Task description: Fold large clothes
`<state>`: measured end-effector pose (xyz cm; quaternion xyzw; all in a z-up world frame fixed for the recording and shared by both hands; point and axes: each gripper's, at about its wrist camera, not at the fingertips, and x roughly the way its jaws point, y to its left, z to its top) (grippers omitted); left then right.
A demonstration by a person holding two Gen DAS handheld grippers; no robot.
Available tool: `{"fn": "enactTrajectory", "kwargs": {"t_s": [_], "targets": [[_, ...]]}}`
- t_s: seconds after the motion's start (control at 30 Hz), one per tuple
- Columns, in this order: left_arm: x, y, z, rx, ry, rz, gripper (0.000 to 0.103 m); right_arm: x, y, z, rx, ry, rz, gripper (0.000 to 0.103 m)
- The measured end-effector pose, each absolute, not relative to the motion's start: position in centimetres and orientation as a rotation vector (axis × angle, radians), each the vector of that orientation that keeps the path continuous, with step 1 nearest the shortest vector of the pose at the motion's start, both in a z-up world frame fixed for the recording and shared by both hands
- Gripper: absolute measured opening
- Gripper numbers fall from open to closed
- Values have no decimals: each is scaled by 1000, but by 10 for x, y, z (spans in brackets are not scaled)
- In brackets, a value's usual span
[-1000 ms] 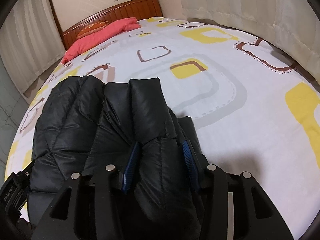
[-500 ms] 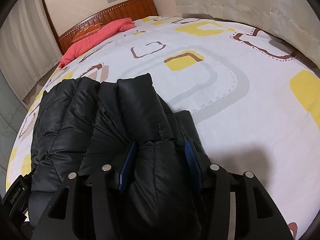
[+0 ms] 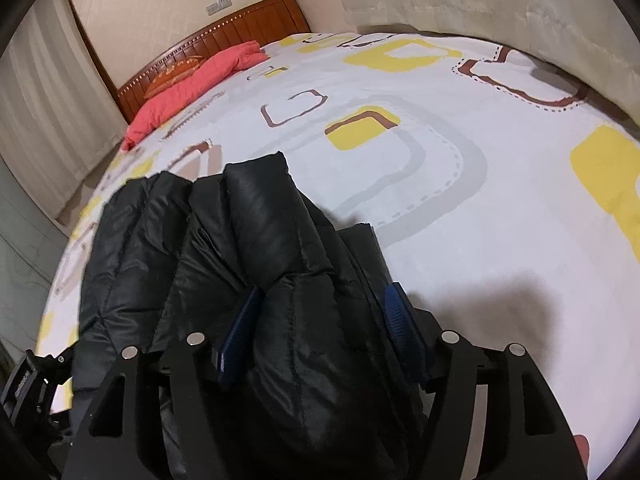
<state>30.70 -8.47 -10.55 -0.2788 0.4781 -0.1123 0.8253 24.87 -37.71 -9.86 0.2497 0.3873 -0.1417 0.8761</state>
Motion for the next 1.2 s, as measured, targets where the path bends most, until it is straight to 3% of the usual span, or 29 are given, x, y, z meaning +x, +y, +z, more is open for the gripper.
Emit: {"fn": "enactTrajectory", "kwargs": {"t_s": [0.37,0.53,0.67,0.77,1.2], "targets": [[296,-50,-103,-928,1014,-253,90,239,-399,-76,675,782,-196,69],[306,-50,-108,-917,1044,-237,91,255,-402,-66,638,799,-192,69],[310,-56,-127,-962,1112,-272,93,261,-418,-90,723,858,-178,75],[311,-64,-137,-984,1124,-309,100,260,-427,-107,810,864,-147,80],[319,-71,-152,-1020,1113,-403,101,265,-428,-144,953,862,72,87]]}}
